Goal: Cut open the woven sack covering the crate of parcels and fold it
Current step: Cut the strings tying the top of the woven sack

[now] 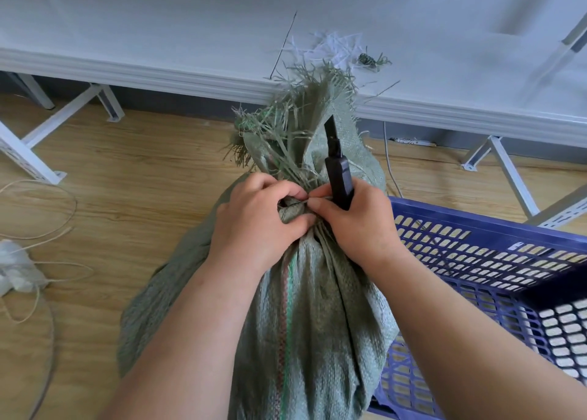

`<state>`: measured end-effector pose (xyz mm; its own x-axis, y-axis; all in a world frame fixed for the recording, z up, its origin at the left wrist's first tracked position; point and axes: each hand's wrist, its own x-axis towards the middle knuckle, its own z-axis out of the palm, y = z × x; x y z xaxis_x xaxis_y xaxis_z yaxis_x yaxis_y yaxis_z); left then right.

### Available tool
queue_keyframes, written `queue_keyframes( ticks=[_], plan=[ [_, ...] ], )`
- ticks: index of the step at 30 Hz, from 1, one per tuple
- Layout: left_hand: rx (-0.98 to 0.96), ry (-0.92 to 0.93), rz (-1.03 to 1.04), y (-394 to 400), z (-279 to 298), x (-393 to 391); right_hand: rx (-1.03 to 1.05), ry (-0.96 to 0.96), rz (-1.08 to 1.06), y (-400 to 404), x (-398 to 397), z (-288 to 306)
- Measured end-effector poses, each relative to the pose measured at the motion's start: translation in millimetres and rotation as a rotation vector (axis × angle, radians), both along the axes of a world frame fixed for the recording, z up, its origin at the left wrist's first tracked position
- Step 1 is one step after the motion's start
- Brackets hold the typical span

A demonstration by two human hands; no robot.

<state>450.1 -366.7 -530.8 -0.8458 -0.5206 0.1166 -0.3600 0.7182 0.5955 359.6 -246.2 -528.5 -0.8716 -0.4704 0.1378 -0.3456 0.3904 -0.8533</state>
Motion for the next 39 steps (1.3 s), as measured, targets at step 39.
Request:
queue_keyframes(
  ticks=[39],
  plan=[
    [0.113,0.249,0.310,10,-1,-31,0.507,-0.102,-0.020,18,30,31]
  ],
)
